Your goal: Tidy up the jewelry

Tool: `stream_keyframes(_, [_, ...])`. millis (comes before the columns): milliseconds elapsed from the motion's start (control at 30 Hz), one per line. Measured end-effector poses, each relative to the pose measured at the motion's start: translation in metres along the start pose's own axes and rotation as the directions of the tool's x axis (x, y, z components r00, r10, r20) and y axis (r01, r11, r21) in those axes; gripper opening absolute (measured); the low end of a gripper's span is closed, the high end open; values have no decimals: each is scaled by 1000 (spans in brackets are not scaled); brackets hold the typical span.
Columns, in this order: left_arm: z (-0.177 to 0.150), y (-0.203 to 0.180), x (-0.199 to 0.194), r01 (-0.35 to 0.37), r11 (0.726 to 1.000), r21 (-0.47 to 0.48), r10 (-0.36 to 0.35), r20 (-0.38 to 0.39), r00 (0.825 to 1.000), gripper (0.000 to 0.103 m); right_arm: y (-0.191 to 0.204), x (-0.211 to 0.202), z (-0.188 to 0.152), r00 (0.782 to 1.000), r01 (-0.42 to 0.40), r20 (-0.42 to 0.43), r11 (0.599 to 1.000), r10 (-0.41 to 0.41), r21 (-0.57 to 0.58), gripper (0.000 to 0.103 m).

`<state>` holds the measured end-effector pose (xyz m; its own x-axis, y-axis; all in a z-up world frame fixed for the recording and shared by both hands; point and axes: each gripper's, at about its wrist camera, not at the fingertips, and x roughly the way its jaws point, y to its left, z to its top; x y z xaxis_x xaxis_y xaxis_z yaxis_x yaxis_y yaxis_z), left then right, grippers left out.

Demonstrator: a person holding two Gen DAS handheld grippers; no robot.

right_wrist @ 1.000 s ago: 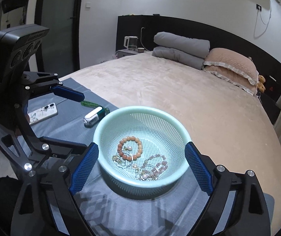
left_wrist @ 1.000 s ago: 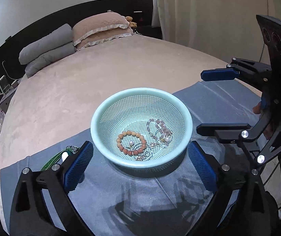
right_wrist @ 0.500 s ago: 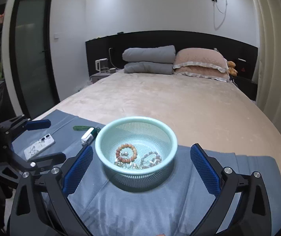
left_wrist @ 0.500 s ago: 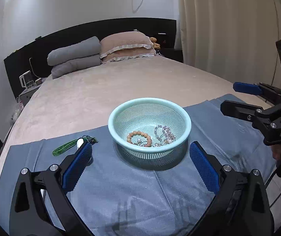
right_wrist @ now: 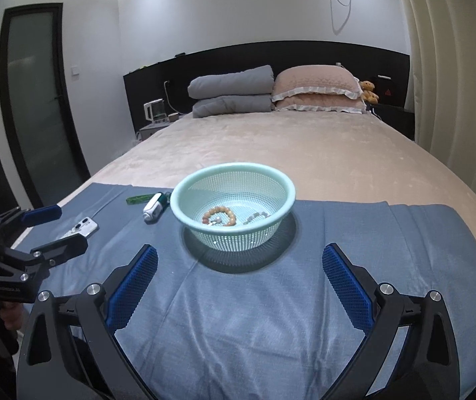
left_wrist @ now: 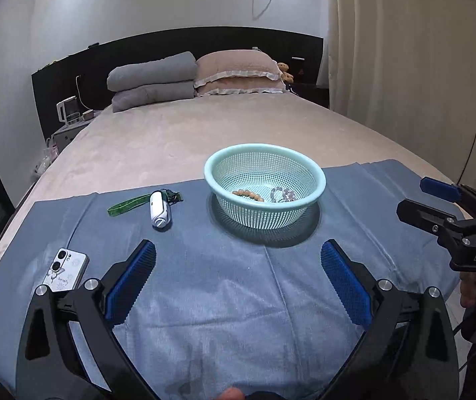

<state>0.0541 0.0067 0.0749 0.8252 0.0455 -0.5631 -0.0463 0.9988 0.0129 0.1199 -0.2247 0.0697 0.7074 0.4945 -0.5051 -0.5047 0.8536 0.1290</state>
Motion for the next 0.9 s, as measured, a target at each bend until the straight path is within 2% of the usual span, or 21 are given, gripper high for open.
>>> stream_keyframes(100, [-10,-1,-8,-8,1000,-12,9,14,1000,97,3,-3,-9,1000,0,-11,1000,0,5,95])
stream_keyframes(200, [-21,-5,-14,-53,999,-4,53,40,998,97,8,-9,-22,1000,-3,-9,1000,3,-1,95])
stream_keyframes(433, [-38,-10,-15,-80,997,-3,80,12,997,97,10,-15,-45,1000,-11,-20,1000,11,-1,95])
stream_keyframes(533, [-41,-14,-19,-61,998,-1,61,18,998,97,7,-18,-48,1000,-7,-15,1000,7,20,95])
stream_keyframes(667, [-49,-18,-17,-17,1000,-11,16,-11,1000,97,4,-18,-53,1000,13,-15,999,-12,33,95])
stream_keyframes(900, [-62,-26,-21,-26,1000,-9,26,-34,999,97,7,-16,-61,997,55,-49,998,-54,26,95])
